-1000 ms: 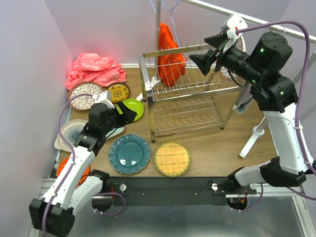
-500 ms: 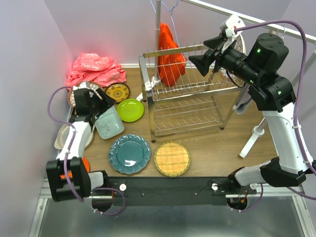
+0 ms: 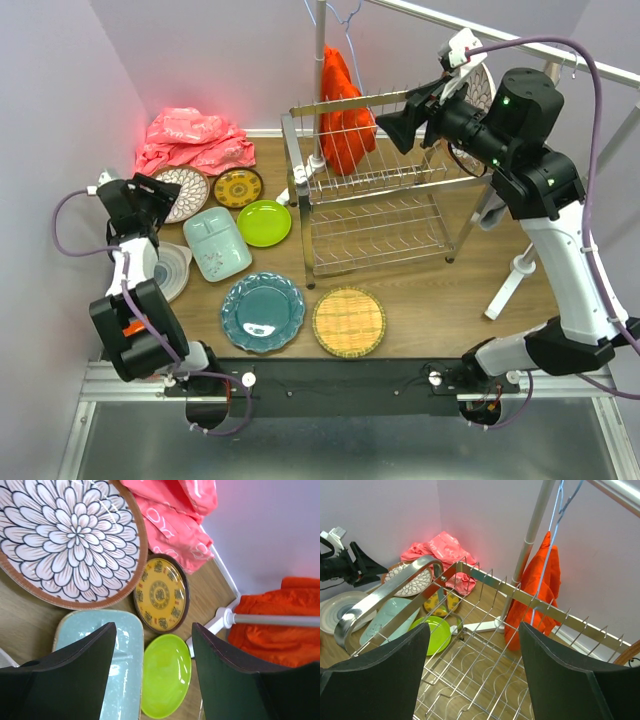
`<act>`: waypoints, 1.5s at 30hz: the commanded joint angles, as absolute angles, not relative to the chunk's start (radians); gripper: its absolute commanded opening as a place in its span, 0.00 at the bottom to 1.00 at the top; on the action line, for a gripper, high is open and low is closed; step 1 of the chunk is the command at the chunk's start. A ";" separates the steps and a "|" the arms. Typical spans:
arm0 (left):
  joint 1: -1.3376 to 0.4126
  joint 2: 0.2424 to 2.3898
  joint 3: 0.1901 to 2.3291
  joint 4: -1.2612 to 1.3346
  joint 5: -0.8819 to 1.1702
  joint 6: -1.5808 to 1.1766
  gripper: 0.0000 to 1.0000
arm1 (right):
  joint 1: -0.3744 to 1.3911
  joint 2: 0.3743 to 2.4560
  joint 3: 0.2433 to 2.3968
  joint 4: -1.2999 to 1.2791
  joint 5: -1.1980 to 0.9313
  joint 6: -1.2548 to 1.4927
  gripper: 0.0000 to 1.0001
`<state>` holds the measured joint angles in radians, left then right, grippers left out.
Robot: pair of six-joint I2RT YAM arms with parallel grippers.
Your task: Load the plates into the dish rack
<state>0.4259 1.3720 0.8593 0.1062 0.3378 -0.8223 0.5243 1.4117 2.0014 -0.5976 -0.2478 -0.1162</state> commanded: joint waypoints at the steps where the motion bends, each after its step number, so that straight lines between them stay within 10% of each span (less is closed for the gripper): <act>1: 0.468 1.443 0.856 0.155 0.348 -0.864 0.71 | 0.529 1.439 2.026 -0.569 -0.233 -0.071 0.80; 32: 0.511 1.798 0.969 0.124 0.156 -0.939 0.67 | 0.529 1.463 2.022 -0.543 -0.152 -0.046 0.80; 45: 0.491 1.907 1.061 0.137 0.130 -0.976 0.49 | 0.531 1.485 2.051 -0.538 -0.153 -0.034 0.80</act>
<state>0.4950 1.8488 1.0145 0.1326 0.1448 -0.9394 0.5243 1.4792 2.0113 -0.5678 -0.1730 -0.0483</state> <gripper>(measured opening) 0.537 0.803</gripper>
